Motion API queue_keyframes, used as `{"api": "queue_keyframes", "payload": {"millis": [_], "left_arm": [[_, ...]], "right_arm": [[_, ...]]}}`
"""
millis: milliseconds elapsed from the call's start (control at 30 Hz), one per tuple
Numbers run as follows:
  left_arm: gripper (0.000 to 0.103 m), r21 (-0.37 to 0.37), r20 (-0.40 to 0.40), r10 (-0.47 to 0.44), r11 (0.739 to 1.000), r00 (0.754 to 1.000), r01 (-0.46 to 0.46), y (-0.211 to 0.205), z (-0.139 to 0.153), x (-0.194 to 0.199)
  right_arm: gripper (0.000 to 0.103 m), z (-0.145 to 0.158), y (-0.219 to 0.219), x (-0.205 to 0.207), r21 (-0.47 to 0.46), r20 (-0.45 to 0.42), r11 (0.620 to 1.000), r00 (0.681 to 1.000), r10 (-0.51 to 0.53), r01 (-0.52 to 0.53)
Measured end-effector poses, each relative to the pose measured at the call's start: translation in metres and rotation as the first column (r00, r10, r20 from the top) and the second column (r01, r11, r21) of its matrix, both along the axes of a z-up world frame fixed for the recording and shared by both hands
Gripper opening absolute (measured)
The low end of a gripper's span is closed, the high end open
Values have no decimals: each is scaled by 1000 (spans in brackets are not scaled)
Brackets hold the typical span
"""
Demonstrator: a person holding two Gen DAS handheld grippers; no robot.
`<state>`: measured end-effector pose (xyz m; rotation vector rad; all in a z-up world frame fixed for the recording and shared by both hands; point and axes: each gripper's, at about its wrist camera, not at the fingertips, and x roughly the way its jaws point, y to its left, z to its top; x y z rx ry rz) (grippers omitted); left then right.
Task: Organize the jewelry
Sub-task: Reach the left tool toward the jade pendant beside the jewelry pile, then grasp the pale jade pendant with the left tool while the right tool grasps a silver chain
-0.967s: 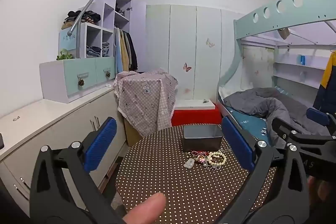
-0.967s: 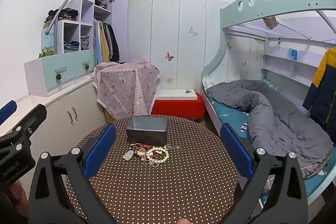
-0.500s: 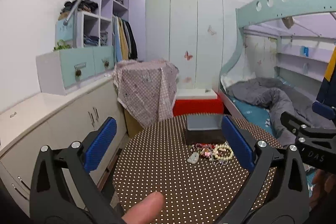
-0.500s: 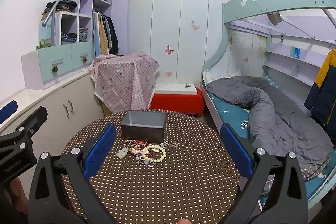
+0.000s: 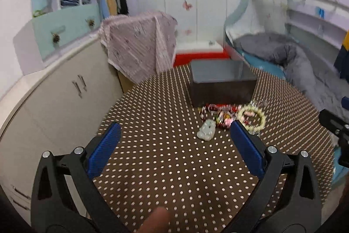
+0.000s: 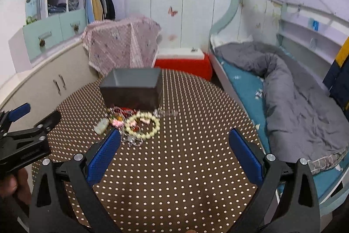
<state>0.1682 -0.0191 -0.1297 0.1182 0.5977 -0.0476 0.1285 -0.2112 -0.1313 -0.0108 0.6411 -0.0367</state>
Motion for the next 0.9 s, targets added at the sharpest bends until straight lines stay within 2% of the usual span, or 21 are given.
{"api": "queue_keyframes", "payload": {"millis": [133, 233, 367, 567, 633, 667, 733, 800, 867, 900], "left_arm": [[98, 14, -98, -33, 999, 995, 34, -10, -29, 29], [98, 76, -147, -37, 996, 988, 48, -10, -46, 53], [98, 114, -198, -47, 991, 979, 71, -13, -62, 74], [95, 96, -274, -99, 987, 957, 130, -17, -77, 98], [85, 67, -292, -130, 986, 948, 156, -13, -78, 108], [75, 45, -295, -145, 985, 944, 165, -10, -78, 114], [63, 27, -290, -156, 985, 944, 171, -4, -77, 120], [36, 5, -283, -189, 980, 940, 198, -5, -77, 122], [28, -51, -287, -208, 978, 935, 202, -4, -78, 119], [28, -90, -290, -215, 976, 932, 197, -1, -79, 118]], "right_arm": [[96, -15, -6, 15, 12, -52, 1000, 999, 14, -13], [96, -21, -12, 25, 27, -77, 1000, 997, 13, -11], [96, -27, -19, 41, 40, -113, 999, 994, 13, -8], [96, -31, -29, 68, 50, -153, 999, 988, 15, -7], [96, -32, -31, 78, 47, -166, 999, 986, 21, -14], [96, -33, -33, 84, 44, -174, 999, 984, 28, -21], [95, -38, -34, 96, 35, -185, 999, 982, 46, -40], [95, -45, -35, 112, 31, -210, 998, 975, 68, -63], [85, -52, -36, 128, 39, -236, 995, 967, 97, -90], [83, -55, -36, 135, 43, -244, 994, 964, 110, -103]]}}
